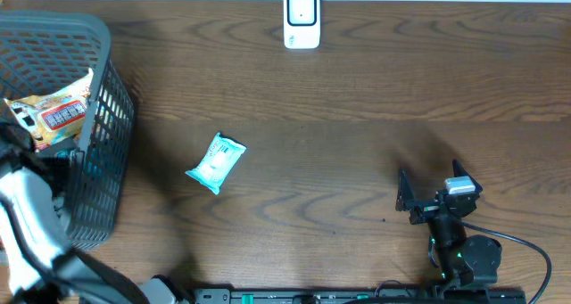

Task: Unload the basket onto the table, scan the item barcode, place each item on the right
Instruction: 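Reach the left gripper into the basket and grasp the dark green tin, then carry the tin out and set it beside the wipes pack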

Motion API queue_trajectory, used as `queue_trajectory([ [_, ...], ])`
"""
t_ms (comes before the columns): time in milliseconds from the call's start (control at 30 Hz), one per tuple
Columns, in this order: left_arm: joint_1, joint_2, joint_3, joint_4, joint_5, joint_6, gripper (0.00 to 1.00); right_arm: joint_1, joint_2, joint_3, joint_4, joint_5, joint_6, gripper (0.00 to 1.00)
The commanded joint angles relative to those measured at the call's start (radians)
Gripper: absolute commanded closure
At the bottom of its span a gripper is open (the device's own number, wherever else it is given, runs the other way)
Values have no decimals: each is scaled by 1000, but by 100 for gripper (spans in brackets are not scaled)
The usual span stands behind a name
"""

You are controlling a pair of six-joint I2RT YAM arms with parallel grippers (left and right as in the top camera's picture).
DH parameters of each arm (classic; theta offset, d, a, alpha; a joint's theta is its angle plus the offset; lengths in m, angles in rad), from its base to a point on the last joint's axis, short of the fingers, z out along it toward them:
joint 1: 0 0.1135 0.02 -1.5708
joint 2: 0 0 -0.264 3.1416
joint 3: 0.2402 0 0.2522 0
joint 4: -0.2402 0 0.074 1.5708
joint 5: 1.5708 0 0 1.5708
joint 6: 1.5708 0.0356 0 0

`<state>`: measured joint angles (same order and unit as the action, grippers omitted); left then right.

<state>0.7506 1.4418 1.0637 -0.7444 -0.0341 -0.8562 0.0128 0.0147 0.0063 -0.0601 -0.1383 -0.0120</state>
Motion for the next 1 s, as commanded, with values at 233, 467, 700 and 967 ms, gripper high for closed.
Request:
queue_trajectory([
  [233,6,-372,70,198,456,7,43,10,-8,-1,-4,2,-4,1],
  [467,-211,-521,70,272,532,-27,44,10,-8,-1,-4,2,-4,1],
  [700,-591,-475,70,275,456,111,44,10,-8,-1,-4,2,-4,1],
  [967,-990,-257,70,213,244,288,44,10,-8,-1,-4,2,-4,1],
])
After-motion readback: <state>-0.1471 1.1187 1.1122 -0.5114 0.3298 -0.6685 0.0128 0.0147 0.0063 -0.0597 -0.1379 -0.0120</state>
